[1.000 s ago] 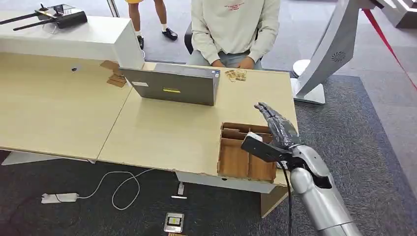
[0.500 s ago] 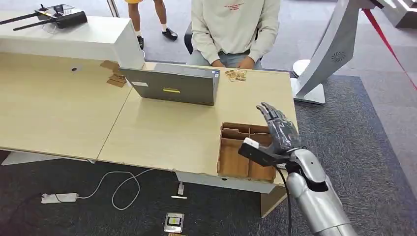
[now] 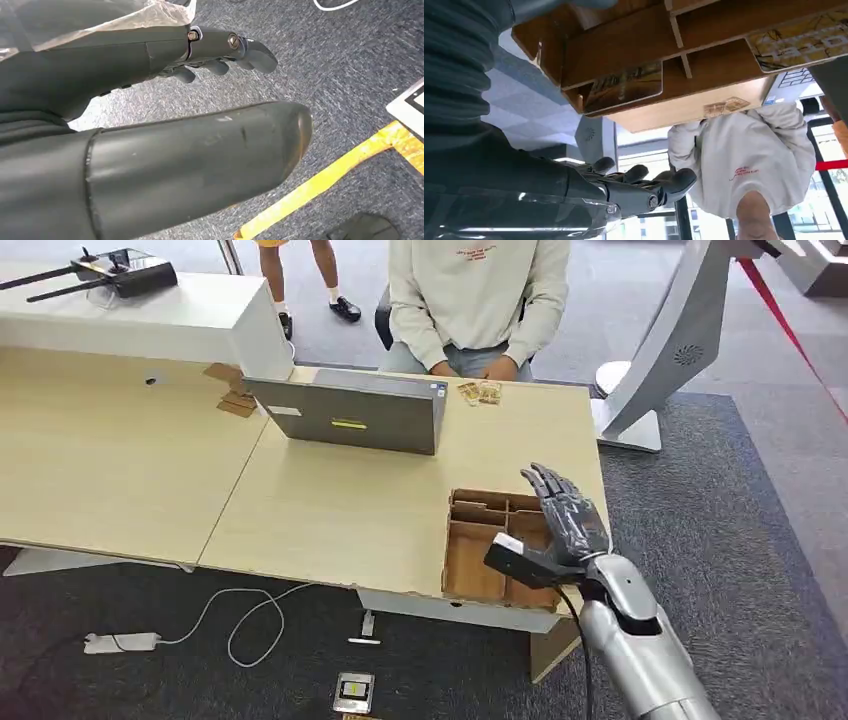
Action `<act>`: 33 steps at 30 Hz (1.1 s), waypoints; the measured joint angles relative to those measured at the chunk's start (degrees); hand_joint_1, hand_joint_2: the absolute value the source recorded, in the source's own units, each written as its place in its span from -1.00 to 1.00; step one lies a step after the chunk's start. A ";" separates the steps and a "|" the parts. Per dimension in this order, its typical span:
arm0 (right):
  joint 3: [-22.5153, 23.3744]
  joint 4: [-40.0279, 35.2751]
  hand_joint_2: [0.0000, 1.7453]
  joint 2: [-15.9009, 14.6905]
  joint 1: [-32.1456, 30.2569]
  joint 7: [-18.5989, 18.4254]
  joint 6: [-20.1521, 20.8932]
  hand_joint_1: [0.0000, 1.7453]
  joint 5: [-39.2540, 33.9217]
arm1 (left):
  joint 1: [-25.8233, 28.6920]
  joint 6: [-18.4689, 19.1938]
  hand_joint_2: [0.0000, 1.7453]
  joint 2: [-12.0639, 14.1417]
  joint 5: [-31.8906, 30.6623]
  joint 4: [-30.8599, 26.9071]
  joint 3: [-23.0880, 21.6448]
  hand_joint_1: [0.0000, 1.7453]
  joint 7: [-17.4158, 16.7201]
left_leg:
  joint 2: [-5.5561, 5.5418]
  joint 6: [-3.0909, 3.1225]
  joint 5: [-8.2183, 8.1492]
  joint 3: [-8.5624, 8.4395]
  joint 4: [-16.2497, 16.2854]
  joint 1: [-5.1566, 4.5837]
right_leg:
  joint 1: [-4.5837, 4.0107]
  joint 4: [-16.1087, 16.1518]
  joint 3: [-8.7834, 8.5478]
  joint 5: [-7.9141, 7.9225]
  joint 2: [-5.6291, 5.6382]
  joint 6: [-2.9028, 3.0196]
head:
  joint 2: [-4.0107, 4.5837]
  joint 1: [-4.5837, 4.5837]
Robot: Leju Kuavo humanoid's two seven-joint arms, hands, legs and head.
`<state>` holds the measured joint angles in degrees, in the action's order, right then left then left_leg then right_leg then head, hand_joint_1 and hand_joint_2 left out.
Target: Pass the card to the sensor for recognition and then transmit it.
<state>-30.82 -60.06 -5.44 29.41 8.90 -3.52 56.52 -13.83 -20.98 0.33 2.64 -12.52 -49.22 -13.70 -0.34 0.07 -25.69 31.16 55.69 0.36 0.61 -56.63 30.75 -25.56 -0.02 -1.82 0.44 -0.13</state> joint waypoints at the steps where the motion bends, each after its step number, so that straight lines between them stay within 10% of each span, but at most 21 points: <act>1: -0.02 0.13 1.00 -0.02 -0.01 0.00 0.00 -1.00 0.00 | -0.01 0.00 -1.00 0.00 0.00 0.00 0.00 -1.00 0.00 | 0.00 0.00 0.00 0.00 0.00 0.00 | 0.00 0.00 0.00 0.00 0.00 0.00 | 0.00 -0.02; 33: 0.46 4.79 1.00 -1.31 0.90 -0.74 -2.62 -1.00 0.00 | 0.77 -1.51 -1.00 -0.11 0.81 0.00 1.22 -1.00 0.70 | 0.00 0.00 0.00 0.00 0.00 0.00 | 0.00 0.00 -0.01 0.00 0.00 0.00 | 0.00 0.00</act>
<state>-30.36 -55.28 -6.75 30.31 8.15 -6.14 56.52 -13.06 -22.49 0.22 3.45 -12.52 -48.00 -13.00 -0.34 0.07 -25.69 31.16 55.69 0.35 0.61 -56.63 30.74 -25.56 -0.02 -1.82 0.44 -0.13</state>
